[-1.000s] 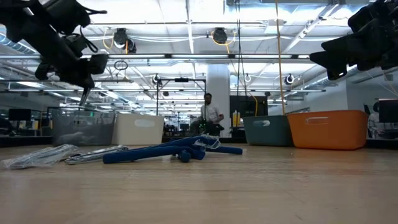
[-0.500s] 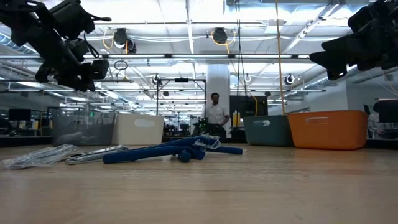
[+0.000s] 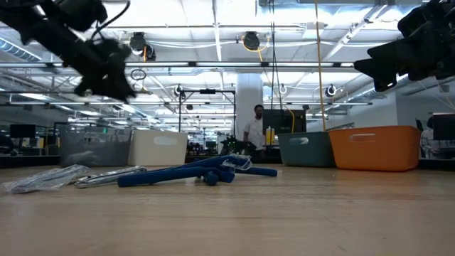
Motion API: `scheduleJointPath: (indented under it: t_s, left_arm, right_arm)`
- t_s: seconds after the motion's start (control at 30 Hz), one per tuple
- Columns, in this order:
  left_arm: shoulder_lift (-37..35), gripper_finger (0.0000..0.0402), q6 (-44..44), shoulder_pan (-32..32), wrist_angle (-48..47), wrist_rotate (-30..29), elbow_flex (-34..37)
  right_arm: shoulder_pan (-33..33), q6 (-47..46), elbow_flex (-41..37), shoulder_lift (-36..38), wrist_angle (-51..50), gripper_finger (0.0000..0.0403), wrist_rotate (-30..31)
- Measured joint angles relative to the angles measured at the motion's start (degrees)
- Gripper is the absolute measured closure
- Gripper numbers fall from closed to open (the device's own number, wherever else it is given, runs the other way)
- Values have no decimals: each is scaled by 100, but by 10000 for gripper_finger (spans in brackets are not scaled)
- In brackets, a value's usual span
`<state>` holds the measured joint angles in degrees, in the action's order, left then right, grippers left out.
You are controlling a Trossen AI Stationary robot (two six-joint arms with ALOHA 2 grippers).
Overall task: Pick & Place Travel size toiletries
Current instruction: Put the left silver nail cutter into the black bin
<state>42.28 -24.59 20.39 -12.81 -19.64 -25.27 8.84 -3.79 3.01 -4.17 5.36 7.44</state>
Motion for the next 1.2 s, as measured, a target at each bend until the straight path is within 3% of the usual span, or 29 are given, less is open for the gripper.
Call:
scheduleJointPath:
  t_s: [0.1, 0.33, 0.57, 0.73, 0.97, 1.2]
  left_arm:
    - [4, 268, 7, -377, 217, 878, -329]
    - [589, 297, -45, -1953, -550, 897, -1496]
    - [2070, 324, -1284, -3459, -2101, 952, -2472]
    - [3441, 353, -1785, -4159, -3014, 1555, -2800]
    - [4750, 398, -1492, -4626, -2862, 2754, -2809]
    - [5364, 393, -803, -4726, -991, 3077, -2820]
  right_arm:
    - [-1, -1, -1, -1, 1, 211, 0]
    - [-1, 0, 0, 0, 1, 211, 0]
    - [0, 0, -1, 0, 1, 211, 0]
    - [-2, 0, -1, -1, 0, 211, 0]
    - [0, 0, 0, -1, 1, 211, 0]
    - [0, 0, -1, -1, 1, 211, 0]
